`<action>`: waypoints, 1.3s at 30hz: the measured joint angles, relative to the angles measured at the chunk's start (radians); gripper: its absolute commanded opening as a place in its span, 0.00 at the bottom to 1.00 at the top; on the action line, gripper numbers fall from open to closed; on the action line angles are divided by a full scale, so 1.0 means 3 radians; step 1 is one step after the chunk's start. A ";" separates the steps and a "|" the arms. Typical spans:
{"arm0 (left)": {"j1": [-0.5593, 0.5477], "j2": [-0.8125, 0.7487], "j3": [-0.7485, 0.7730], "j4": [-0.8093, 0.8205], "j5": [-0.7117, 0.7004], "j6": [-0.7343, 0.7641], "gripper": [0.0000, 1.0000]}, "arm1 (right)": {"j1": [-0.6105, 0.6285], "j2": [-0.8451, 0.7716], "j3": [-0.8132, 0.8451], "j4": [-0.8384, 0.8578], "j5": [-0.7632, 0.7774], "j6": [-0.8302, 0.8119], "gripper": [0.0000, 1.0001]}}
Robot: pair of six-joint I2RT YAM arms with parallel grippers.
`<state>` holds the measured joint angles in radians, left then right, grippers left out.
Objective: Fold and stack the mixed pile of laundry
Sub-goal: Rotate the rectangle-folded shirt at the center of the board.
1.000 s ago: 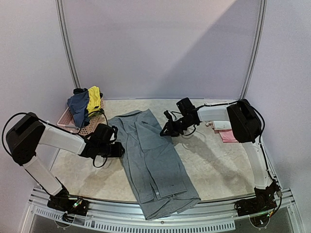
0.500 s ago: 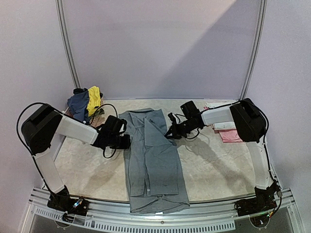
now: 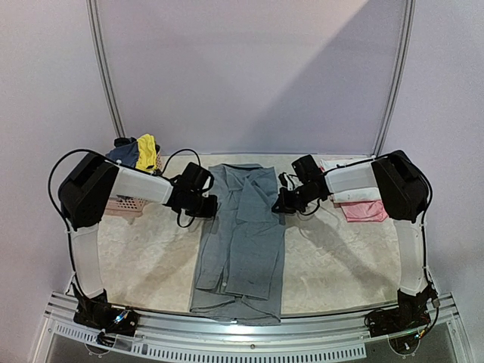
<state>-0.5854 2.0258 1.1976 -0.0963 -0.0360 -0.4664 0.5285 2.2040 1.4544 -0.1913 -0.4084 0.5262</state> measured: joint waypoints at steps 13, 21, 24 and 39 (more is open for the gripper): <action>0.0158 0.0095 0.0196 -0.0132 0.0001 0.0013 0.15 | -0.0086 0.0195 0.0635 -0.0174 0.0223 -0.0014 0.00; 0.0187 0.0095 0.0224 -0.0196 0.0008 0.0088 0.29 | -0.0086 0.0205 0.0632 -0.0214 0.0242 0.0039 0.30; 0.0196 0.0072 0.0249 -0.0226 0.0006 0.0120 0.35 | -0.0086 0.0197 0.0621 -0.0234 0.0277 0.0053 0.45; 0.0058 -0.1260 -0.0303 -0.0523 -0.0225 0.0189 0.82 | -0.0056 -0.0828 0.0126 -0.0490 0.0568 -0.0041 0.75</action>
<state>-0.5678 1.6478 1.1069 -0.2531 -0.1036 -0.4095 0.5117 1.9556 1.4921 -0.3382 -0.2379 0.5140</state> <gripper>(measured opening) 0.779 0.728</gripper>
